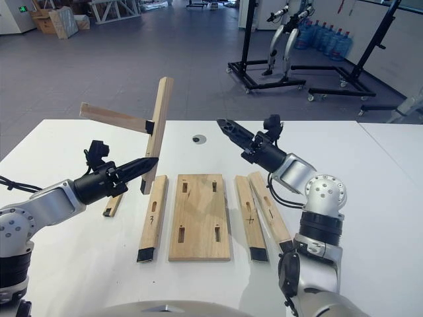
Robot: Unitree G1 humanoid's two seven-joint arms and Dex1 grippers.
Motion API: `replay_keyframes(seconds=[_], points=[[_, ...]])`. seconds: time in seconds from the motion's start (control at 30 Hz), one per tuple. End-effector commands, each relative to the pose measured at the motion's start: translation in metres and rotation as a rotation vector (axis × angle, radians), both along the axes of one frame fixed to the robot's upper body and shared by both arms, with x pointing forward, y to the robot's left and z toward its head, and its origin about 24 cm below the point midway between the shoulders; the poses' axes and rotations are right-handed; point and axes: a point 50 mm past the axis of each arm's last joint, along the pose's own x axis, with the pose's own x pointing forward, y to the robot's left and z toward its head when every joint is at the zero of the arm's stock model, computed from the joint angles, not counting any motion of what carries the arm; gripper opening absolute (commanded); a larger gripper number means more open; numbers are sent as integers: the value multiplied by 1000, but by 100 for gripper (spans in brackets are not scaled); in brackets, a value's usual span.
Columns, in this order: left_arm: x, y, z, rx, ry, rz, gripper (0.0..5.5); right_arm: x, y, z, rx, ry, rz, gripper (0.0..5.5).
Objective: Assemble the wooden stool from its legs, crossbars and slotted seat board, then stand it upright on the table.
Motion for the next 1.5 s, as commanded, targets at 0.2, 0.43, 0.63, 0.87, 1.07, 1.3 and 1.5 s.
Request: replay_keyframes(seconds=[0.2, 0.43, 0.63, 0.87, 1.07, 1.3, 1.5], points=[[-6, -8, -9, -30, 19, -182, 204, 0, 12, 16, 114, 7, 175, 540], [-13, -24, -10, -179, 98, -363, 204, 5, 36, 7, 133, 62, 248, 540], [-12, -34, -6, -223, 105, -420, 204, -4, 50, 8, 177, 53, 316, 540], [-16, -36, -12, -204, 120, -426, 204, -4, 58, 16, 199, 32, 322, 540], [-21, -38, -14, -187, 119, -444, 204, -1, 62, 17, 199, 37, 305, 540], [-19, -39, -15, -183, 115, -448, 204, -6, 67, 10, 179, 55, 311, 540], [-19, -38, -15, -183, 115, -447, 204, -8, 63, 6, 172, 61, 296, 519]])
